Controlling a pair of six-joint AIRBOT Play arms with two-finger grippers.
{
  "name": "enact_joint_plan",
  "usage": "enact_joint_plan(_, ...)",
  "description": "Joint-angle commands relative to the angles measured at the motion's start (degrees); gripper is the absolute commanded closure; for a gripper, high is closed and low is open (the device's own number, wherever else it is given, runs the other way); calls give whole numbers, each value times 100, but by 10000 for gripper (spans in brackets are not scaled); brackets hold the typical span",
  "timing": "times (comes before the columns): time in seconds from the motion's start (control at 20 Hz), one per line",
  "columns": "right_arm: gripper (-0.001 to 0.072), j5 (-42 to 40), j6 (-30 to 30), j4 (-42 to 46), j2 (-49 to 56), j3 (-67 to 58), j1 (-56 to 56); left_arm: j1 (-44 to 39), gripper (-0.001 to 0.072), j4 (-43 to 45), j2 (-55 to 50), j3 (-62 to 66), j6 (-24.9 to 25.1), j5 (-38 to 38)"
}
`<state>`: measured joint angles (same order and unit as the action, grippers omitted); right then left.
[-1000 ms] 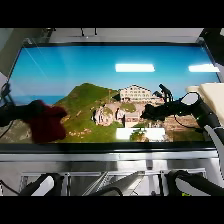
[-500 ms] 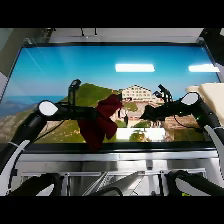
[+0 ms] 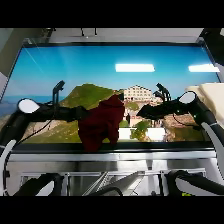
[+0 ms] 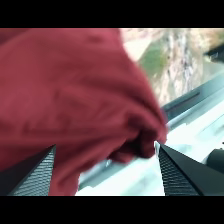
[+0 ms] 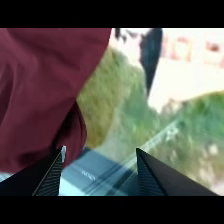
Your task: Fold the shirts.
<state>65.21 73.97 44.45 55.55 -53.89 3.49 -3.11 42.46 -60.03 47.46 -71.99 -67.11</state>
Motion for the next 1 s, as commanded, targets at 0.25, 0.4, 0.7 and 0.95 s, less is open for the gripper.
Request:
enact_joint_plan(0.25, 214, -457, -1576, -1123, 2229, -901, 321, 420, 19, -20, 1292, -2559, -11, 7)
enact_joint_plan(0.4, 214, -737, -1580, -1139, 2717, -1163, 424, -127, 19, -70, 1126, -2975, -70, 660)
enact_joint_plan(0.7, 216, -951, -1727, -1419, 3091, -1495, 737, -1001, 228, -39, -186, -2546, -42, 1115)
enact_joint_plan(0.95, 693, -549, -2179, -1646, 2940, -1639, 837, -1158, 693, 0, -846, -1563, 103, 632)
